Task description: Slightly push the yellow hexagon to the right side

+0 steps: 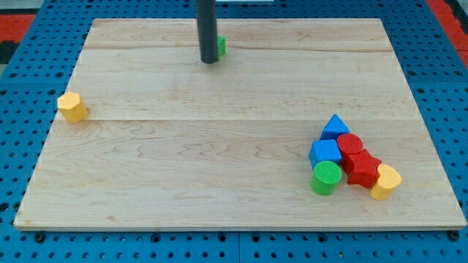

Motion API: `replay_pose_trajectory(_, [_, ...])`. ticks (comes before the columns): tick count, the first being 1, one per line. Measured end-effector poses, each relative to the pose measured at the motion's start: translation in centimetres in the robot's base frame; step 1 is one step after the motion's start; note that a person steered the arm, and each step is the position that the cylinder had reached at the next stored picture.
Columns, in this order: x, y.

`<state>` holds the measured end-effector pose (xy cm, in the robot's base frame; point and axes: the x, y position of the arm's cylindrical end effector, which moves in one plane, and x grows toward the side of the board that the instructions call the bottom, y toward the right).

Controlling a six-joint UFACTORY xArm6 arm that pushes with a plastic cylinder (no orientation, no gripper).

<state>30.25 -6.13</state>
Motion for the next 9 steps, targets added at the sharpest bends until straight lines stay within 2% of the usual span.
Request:
replay_pose_trajectory(1, [-0.5,-1.2])
replay_pose_trajectory(2, [-2.1,1.2])
replay_pose_trajectory(4, [-4.9,10.6])
replay_pose_trajectory(5, [3.5,10.7])
replay_pose_trajectory(6, [7.2,10.6])
replay_pose_trajectory(9, [7.2,10.9])
